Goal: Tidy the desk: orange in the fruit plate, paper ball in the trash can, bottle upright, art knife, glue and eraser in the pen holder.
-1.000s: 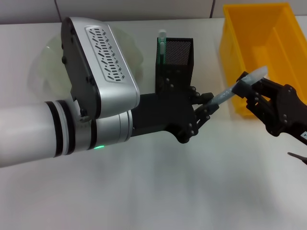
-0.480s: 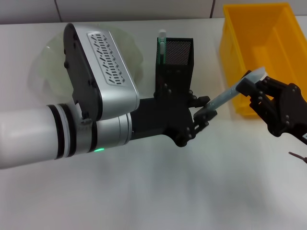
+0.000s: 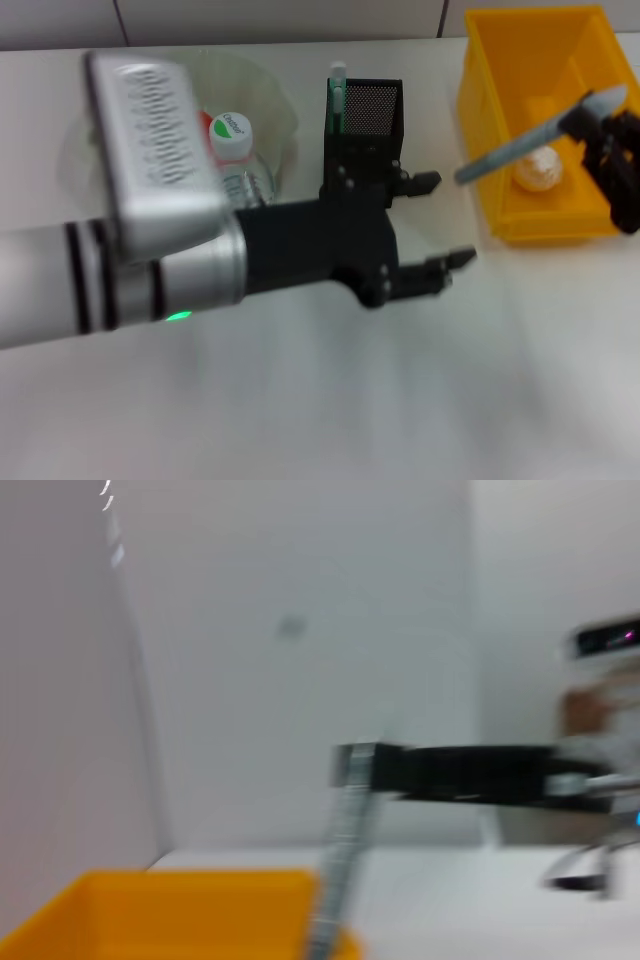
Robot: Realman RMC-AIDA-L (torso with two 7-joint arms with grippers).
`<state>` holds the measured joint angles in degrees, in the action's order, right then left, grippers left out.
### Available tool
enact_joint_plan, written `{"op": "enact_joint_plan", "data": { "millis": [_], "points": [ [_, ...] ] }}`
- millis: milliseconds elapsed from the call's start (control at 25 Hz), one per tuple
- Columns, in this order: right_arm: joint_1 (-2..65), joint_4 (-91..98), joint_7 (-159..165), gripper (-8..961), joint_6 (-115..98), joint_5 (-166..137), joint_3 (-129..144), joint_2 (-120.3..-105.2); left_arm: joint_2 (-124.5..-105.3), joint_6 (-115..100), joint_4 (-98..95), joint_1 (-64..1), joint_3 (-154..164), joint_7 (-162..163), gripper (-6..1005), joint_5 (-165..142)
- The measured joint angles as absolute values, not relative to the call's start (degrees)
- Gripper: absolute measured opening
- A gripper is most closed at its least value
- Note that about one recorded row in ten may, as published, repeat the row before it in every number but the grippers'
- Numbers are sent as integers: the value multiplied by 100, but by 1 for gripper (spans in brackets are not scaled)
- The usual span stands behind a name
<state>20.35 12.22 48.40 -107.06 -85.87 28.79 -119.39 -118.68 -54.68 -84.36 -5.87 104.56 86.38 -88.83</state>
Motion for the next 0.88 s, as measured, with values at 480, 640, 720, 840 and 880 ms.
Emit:
{"op": "enact_joint_plan", "data": {
  "millis": [480,640,720,840,880],
  "points": [
    [3430,1231,4083,148,-9217,-8588,2613,-11950,-11873,-8081,-4716,-1290,8978,5284,780,-7229],
    [3851,1070,3977,147,-8512,-8632,2670,-11958,-11870,-8245,-4018,-1376,8695,4905,790,-7207],
    [4015,1026,3976,147,-8249,-8640,2821,-11959,-11869,-8283,-3905,-1381,8661,4793,791,-7205],
    [4213,936,3975,146,-7897,-8639,3055,-11960,-11875,-8331,-3621,-1406,8595,4559,791,-7200],
    [4276,893,3976,146,-7772,-8637,3119,-11961,-11875,-8331,-3621,-1406,8595,4559,791,-7200]
  ]
}}
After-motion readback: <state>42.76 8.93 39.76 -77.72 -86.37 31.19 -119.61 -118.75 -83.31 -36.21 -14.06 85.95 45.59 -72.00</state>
